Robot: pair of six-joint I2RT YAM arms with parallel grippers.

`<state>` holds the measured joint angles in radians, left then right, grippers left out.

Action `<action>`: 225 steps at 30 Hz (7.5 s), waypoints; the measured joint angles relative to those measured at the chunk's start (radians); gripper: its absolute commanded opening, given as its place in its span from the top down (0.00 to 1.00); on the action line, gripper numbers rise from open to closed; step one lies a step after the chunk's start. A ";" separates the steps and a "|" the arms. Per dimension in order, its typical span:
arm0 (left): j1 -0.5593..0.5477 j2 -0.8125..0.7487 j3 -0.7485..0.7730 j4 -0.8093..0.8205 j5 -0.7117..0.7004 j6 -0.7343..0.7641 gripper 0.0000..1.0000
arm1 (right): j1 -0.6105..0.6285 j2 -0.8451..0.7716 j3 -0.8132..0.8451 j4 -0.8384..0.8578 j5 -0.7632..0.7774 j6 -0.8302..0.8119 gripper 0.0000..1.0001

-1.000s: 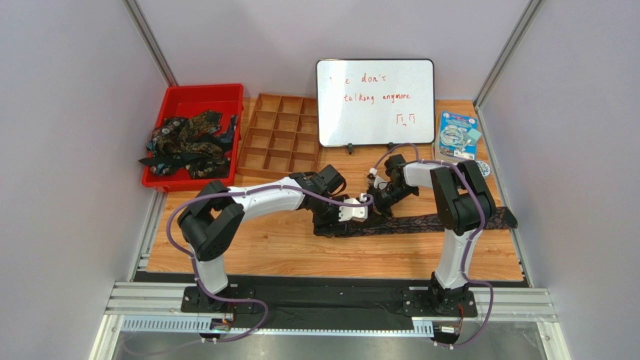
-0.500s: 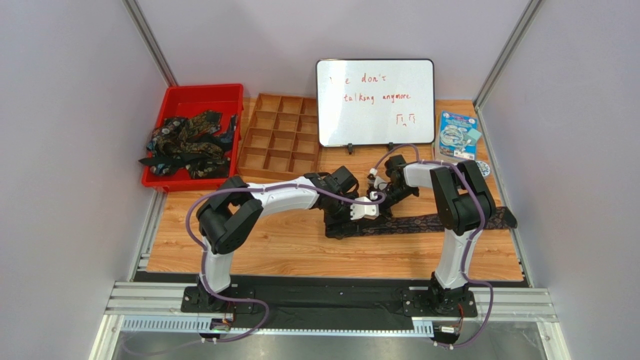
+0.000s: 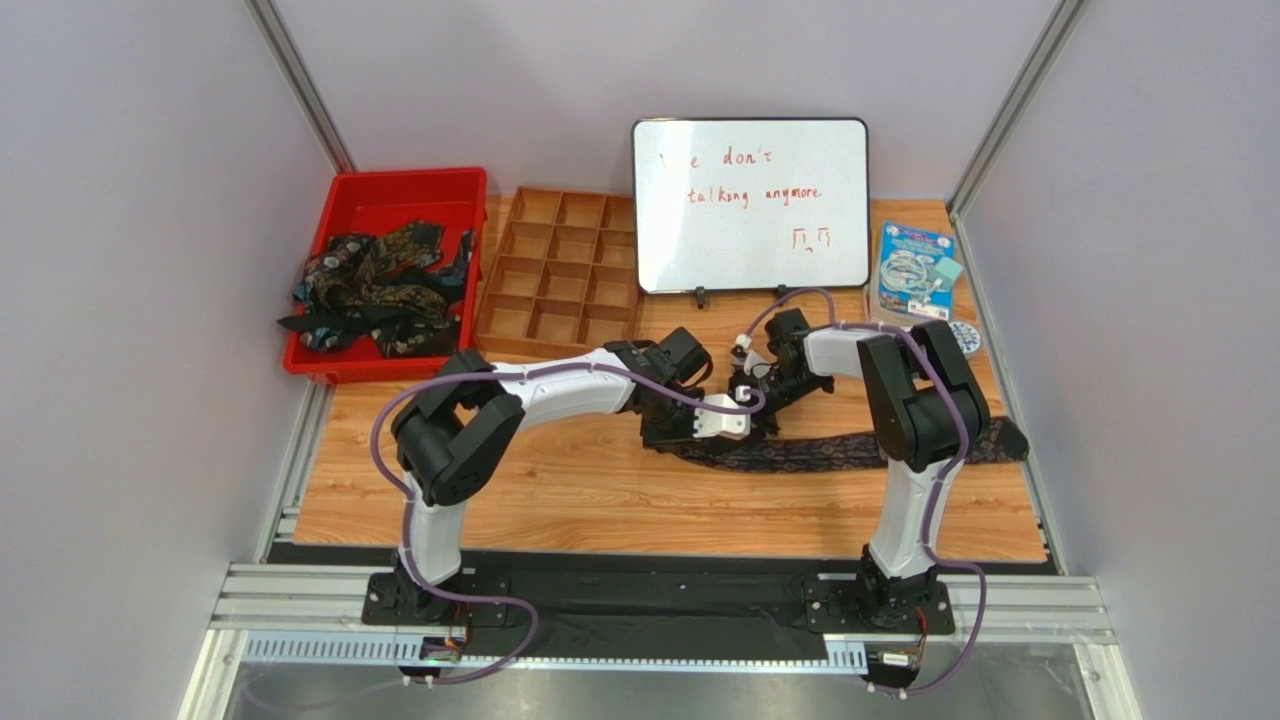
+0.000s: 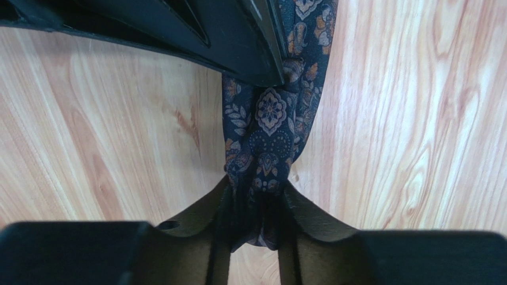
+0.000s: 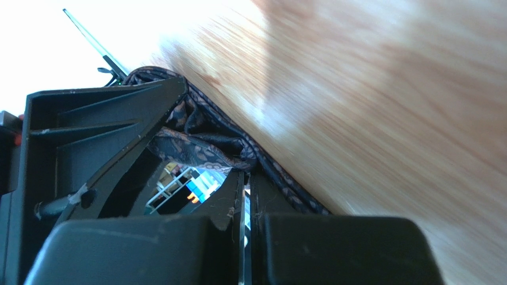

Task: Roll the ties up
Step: Roll the tie at the center of the board.

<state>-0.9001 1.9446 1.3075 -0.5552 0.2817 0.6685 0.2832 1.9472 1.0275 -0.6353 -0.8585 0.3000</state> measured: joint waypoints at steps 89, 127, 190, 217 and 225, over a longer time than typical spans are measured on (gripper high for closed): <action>-0.029 0.066 0.091 0.028 0.148 -0.072 0.55 | 0.035 -0.030 0.014 -0.031 -0.008 0.012 1.00; -0.050 0.054 0.063 0.027 0.057 -0.008 0.58 | 0.042 0.011 0.021 -0.031 -0.002 0.010 1.00; -0.040 -0.020 -0.037 0.115 0.066 0.027 0.76 | -0.061 -0.021 0.188 -0.242 0.018 -0.136 0.55; -0.025 -0.024 -0.050 0.131 0.106 0.029 0.76 | -0.200 -0.475 -0.113 -0.304 0.016 -1.760 0.15; -0.025 -0.024 -0.050 0.130 0.106 0.029 0.76 | -0.193 -0.461 -0.175 -0.351 0.133 -2.065 0.14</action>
<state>-0.9249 1.9202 1.2575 -0.4248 0.3878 0.6979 0.0902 1.4860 0.8524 -0.9863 -0.7258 -1.7649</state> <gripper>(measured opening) 0.286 0.852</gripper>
